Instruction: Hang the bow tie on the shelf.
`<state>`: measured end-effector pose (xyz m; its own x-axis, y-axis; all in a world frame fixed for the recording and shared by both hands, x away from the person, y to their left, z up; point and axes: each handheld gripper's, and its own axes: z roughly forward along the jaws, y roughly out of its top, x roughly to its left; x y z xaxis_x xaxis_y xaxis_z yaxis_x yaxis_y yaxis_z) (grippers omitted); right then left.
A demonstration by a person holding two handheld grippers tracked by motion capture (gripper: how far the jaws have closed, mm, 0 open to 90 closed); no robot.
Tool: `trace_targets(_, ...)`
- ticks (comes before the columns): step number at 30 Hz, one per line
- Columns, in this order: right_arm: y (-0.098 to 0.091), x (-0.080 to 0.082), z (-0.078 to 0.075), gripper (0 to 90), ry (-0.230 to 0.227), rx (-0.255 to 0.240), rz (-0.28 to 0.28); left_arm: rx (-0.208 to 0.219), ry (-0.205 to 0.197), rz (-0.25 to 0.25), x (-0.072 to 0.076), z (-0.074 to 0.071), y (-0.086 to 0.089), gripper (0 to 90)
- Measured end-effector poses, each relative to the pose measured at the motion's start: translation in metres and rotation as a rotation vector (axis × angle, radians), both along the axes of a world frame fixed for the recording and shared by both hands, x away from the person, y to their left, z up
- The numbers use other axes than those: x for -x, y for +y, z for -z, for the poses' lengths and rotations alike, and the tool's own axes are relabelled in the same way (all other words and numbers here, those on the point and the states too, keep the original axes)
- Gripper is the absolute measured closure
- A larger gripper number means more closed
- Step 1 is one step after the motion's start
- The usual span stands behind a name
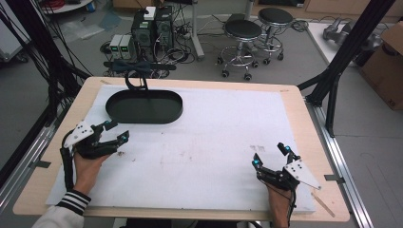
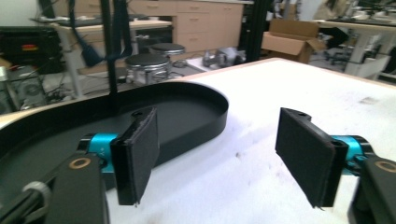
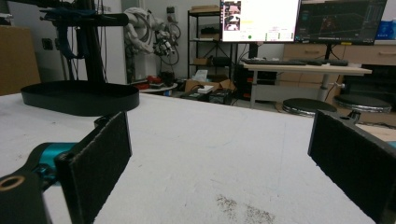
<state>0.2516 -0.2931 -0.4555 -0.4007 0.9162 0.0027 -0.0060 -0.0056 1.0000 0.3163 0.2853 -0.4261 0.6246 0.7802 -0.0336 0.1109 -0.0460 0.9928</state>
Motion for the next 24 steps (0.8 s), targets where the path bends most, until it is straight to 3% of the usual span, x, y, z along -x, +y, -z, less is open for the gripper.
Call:
trace_targets(3, 0.000, 0.000, 0.000, 5.1, -0.001, 0.001, 0.000, 0.017, -0.009, -0.024, 0.008, 0.011, 0.002, 26.8)
trace_targets(8, 0.000, 0.000, 0.000, 5.1, -0.002, 0.001, 0.000, 0.046, -0.031, -0.020, 0.017, 0.025, 0.003, 27.2)
trace_targets(10, 0.000, 0.000, 0.000, 5.1, 0.001, 0.001, -0.002, 0.049, -0.060, -0.039, 0.019, 0.025, 0.002, 27.3)
trace_targets(15, 0.000, 0.000, 0.000, 5.0, 0.000, 0.003, -0.003, 0.061, -0.047, -0.038, 0.018, 0.026, 0.002, 28.2)
trace_targets(24, 0.000, 0.001, 0.000, 5.0, -0.007, 0.007, -0.004, 0.053, -0.068, -0.039, 0.020, 0.027, 0.001, 24.9)
